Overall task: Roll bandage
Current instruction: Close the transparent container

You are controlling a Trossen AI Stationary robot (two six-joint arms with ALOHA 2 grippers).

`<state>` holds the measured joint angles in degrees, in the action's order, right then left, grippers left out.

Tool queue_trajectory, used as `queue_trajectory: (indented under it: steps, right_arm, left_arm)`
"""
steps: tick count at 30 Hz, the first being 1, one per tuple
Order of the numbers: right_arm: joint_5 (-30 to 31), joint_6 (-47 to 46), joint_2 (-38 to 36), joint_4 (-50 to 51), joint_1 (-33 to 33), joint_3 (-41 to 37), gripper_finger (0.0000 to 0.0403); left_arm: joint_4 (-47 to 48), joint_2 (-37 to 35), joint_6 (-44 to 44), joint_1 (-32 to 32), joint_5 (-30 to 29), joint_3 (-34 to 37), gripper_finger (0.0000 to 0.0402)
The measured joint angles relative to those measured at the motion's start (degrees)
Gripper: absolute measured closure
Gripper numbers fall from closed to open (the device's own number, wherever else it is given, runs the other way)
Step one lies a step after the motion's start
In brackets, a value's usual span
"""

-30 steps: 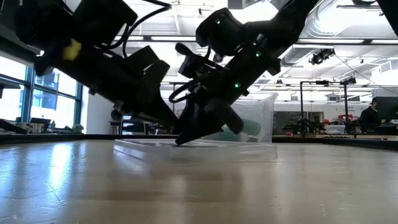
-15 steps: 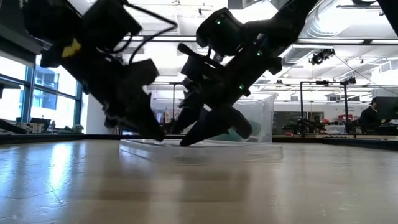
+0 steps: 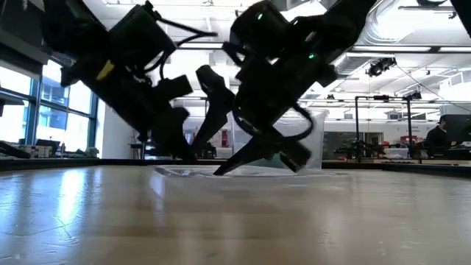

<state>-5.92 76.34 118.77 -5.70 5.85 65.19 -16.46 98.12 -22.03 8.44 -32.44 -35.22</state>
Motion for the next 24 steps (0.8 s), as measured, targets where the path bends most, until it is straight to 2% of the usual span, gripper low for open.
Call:
queue_trajectory:
  steps: [3, 7, 9, 12, 16, 19, 21, 24]
  right_arm:
    - [0.6, -4.7, -0.6, -0.4, 2.1, -0.2, 0.0202]
    - [5.4, -11.4, -1.4, -1.1, 3.9, -0.3, 0.0202]
    - [8.5, -11.9, -1.6, 0.7, 4.4, 0.2, 0.0202]
    - [10.4, -10.0, -1.7, 3.8, 4.8, 1.0, 0.0202]
    - [9.9, -6.4, -1.7, 4.8, 4.2, 1.2, 0.0202]
    - [5.1, -5.5, -1.3, 4.4, 2.9, 1.3, 0.0202]
    - [2.9, -5.2, -0.6, 4.2, 2.3, 1.2, 0.0202]
    - [2.6, -3.7, 0.6, 2.2, 2.0, 1.2, 0.0202]
  left_arm:
    - [5.3, -4.5, -1.9, 0.0, 1.2, -0.3, 0.0401]
    - [12.5, -11.7, -11.4, 1.8, 11.7, -0.8, 0.0401]
    - [14.4, -14.0, -15.6, 3.4, 15.8, -0.8, 0.0401]
    - [11.9, -14.7, -19.2, 6.2, 19.5, -0.2, 0.0401]
    - [4.8, -9.4, -21.9, 7.9, 18.7, 1.5, 0.0401]
    - [0.0, -2.8, -24.2, 7.6, 17.1, 2.0, 0.0402]
    - [-1.9, 0.9, -24.2, 7.0, 16.0, 1.7, 0.0402]
    - [-7.8, 5.2, -21.6, 5.8, 14.3, 1.6, 0.0401]
